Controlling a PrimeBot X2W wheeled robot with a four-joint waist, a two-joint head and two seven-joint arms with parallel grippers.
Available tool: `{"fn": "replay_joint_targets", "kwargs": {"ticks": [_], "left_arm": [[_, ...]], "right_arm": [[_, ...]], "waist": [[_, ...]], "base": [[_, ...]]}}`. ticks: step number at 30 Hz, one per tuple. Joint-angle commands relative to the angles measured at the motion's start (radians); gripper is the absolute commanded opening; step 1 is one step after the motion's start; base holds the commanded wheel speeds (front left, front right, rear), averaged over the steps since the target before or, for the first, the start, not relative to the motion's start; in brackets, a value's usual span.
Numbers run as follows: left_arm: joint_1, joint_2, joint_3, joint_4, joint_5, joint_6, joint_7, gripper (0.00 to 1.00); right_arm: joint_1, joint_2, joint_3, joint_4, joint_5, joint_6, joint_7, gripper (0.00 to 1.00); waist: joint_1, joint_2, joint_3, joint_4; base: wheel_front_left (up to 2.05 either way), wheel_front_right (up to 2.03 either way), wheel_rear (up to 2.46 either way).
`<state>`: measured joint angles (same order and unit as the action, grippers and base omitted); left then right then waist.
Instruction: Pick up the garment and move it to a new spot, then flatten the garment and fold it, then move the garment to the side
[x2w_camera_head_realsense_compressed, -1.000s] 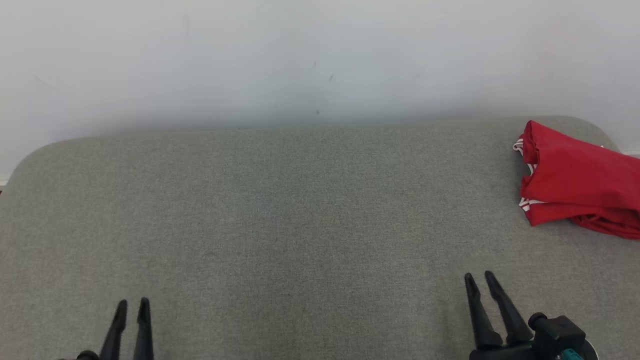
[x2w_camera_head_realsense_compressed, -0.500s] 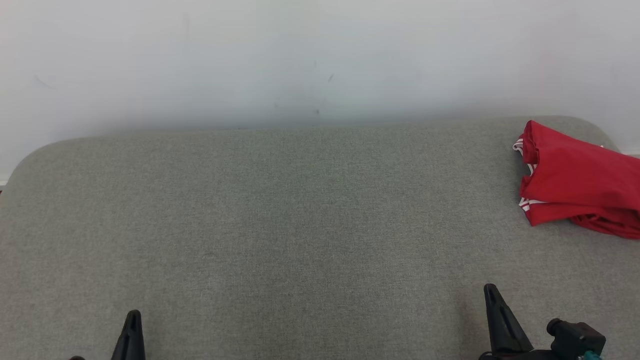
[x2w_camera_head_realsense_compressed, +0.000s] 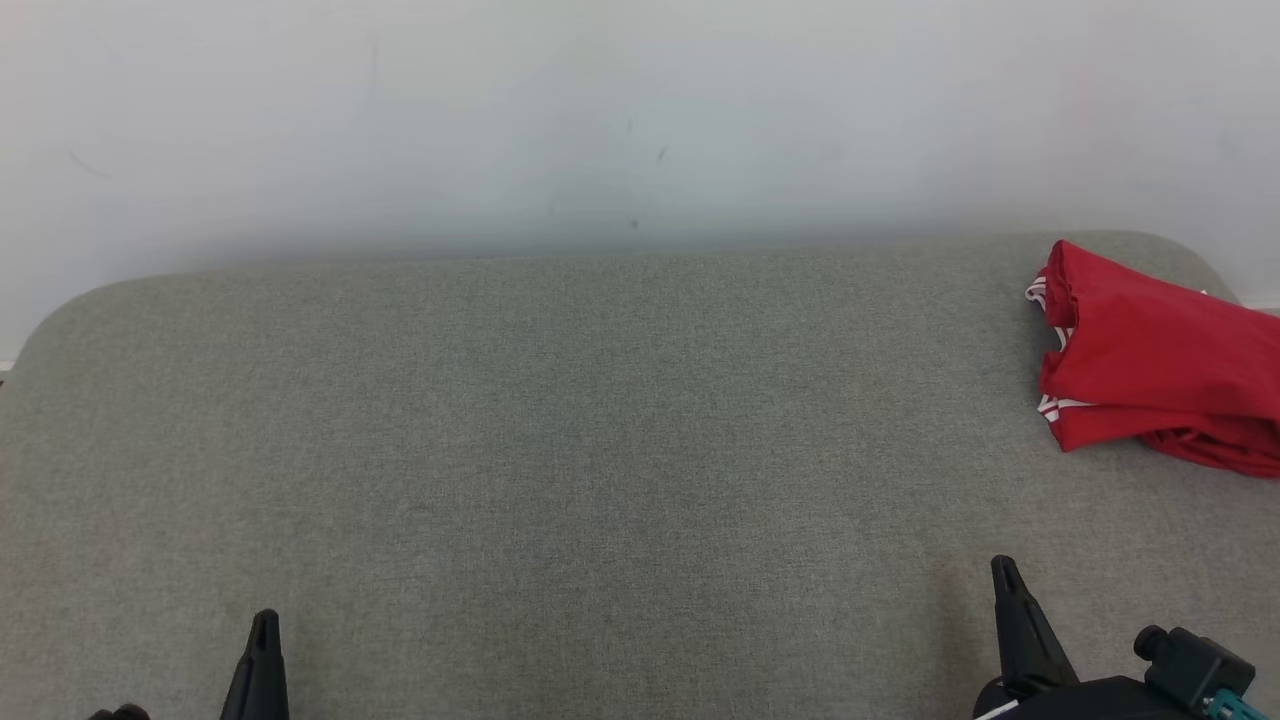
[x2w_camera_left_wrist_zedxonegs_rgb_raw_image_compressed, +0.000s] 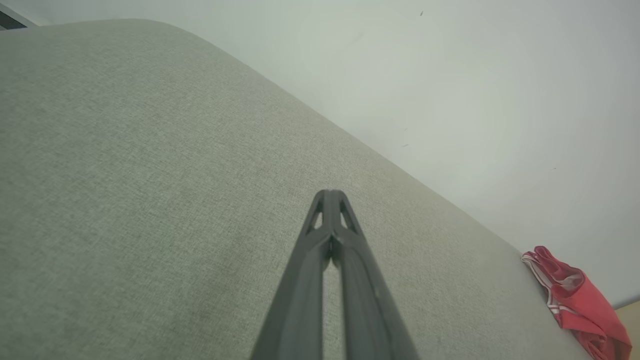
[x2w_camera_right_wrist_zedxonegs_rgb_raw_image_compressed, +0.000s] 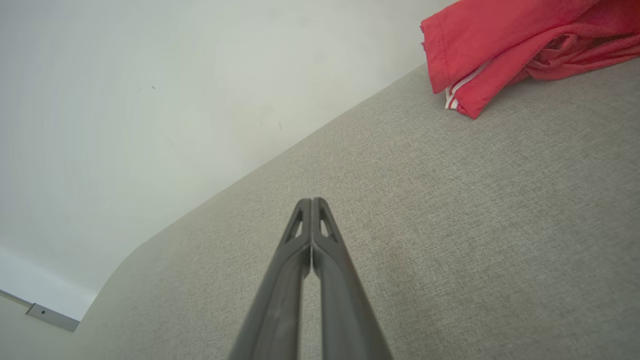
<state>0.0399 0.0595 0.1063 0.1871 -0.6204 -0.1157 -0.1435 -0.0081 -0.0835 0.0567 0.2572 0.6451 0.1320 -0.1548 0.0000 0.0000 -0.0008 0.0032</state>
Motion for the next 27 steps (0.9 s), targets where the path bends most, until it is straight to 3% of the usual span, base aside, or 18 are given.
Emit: {"fn": "replay_joint_targets", "kwargs": {"ticks": [1,27], "left_arm": [[-0.031,0.003,0.003,-0.009,-0.038,-0.005,0.007,0.00],[-0.078,-0.001,0.005,0.015,-0.392,-0.009,0.101,0.00]], "right_arm": [[-0.026,-0.003,-0.008,-0.015,0.040,-0.001,0.007,0.00],[-0.055,0.002,-0.056,-0.017,0.395,-0.001,0.095,0.00]], "waist": [[0.0000,0.0000,0.000,0.000],[0.0000,0.0000,0.001,-0.001]], "base": [[0.00,0.00,0.00],[0.00,0.00,0.00]]}}
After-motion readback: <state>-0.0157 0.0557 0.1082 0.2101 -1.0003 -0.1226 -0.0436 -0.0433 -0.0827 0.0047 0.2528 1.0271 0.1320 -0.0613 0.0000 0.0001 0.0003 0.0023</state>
